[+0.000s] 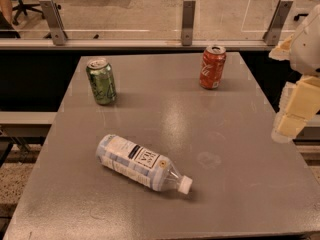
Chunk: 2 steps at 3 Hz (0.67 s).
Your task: Place blue plastic bottle upright
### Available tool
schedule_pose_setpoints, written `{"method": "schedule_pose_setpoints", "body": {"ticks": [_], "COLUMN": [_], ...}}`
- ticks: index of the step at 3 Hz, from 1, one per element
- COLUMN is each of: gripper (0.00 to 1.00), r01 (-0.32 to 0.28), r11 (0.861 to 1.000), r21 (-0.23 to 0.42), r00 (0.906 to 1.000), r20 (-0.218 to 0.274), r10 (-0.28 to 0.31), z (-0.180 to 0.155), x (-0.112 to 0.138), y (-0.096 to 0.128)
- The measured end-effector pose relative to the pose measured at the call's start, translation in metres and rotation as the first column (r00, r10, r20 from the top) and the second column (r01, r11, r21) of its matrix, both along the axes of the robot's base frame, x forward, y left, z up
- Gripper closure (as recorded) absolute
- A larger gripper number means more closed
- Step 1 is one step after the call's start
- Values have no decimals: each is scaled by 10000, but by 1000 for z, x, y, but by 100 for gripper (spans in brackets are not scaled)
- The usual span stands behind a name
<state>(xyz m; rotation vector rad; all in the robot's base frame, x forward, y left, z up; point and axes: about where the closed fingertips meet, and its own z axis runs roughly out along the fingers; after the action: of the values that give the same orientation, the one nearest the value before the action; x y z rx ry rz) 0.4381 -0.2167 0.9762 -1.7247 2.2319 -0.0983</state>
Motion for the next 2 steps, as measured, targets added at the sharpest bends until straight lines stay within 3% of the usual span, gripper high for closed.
{"method": "schedule_pose_setpoints", "body": {"ticks": [2], "gripper": [0], "r01": [-151], "r11": [9999], "r21": [24], "r00": [9999], "r20": [66], "r10": [151], "z": [3], "x": [2], "y": [4]}}
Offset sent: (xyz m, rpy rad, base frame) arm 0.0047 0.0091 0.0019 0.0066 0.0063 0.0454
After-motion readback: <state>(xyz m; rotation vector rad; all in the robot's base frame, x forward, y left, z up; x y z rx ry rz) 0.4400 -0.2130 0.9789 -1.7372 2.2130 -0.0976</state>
